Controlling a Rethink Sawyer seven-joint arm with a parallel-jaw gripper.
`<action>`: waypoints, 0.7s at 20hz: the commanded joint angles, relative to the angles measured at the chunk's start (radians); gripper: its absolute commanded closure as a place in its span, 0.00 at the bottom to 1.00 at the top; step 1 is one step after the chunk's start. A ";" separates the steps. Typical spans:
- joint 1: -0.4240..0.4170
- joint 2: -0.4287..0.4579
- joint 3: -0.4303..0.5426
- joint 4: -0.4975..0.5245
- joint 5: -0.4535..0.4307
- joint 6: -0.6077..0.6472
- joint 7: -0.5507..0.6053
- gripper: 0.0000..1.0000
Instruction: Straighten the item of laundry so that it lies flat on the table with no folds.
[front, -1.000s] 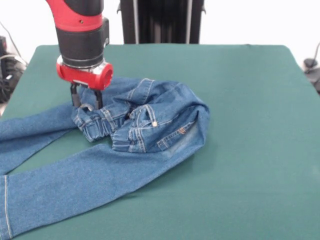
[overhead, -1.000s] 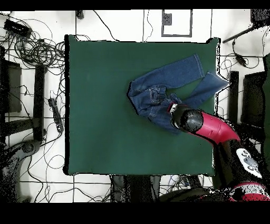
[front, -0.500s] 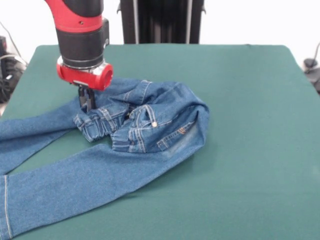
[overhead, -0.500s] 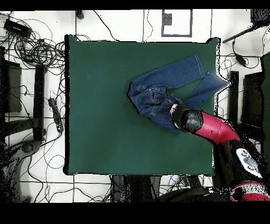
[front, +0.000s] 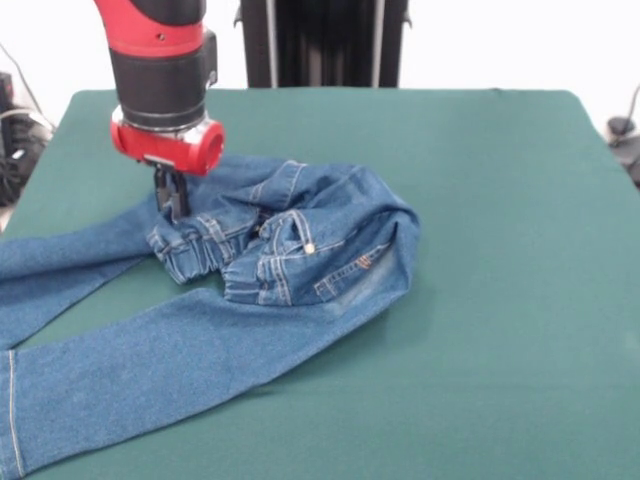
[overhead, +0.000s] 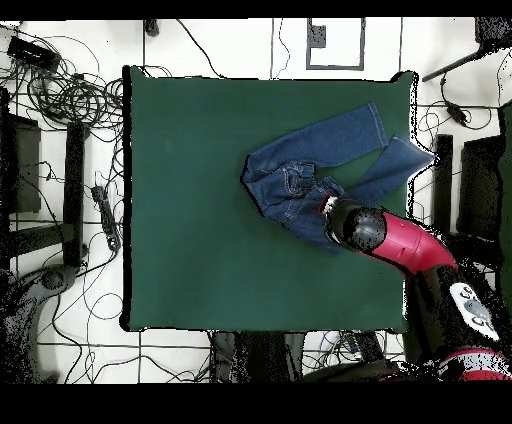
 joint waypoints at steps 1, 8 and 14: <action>0.068 -0.088 0.078 0.122 -0.028 0.068 0.042 1.00; 0.132 -0.214 0.053 0.264 0.015 0.081 0.124 1.00; 0.176 -0.273 0.036 0.347 0.033 0.061 0.162 1.00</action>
